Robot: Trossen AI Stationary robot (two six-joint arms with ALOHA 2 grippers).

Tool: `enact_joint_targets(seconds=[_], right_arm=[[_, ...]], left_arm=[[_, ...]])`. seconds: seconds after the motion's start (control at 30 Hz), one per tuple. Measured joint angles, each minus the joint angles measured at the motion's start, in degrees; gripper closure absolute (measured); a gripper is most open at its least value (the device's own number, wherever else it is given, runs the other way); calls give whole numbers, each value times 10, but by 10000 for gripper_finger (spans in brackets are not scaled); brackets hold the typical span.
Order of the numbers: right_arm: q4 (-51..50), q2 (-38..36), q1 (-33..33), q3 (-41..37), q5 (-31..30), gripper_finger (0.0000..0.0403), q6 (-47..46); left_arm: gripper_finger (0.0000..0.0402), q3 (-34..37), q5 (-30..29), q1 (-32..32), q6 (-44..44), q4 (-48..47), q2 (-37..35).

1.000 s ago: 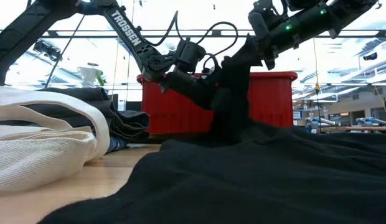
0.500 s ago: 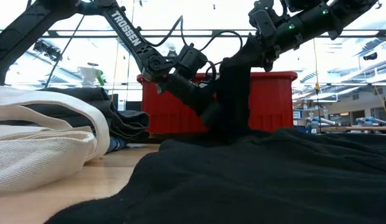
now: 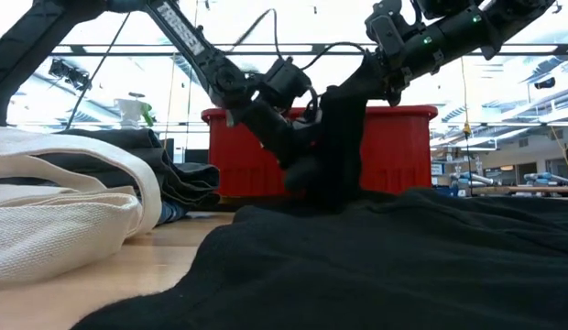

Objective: Fold Laundry from Bin
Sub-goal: Fold the black shirt

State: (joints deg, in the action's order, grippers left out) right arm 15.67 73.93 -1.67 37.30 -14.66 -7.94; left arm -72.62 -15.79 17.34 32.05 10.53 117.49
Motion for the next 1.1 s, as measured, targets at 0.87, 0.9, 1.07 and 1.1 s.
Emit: enact_joint_targets(seconds=[0.87,0.9,1.07,1.1], right_arm=[[4,0,-8,0,-40,394,-1],[12,0,-9,0,-36,394,-1],[93,9,-16,0,-30,394,5],[116,16,-19,0,-38,394,7]], left_arm=[[230,367,170,19,-137,147,-362],[230,374,170,17,-144,142,-372],[230,379,170,0,-158,144,-393],[230,379,170,-2,-158,146,-394]])
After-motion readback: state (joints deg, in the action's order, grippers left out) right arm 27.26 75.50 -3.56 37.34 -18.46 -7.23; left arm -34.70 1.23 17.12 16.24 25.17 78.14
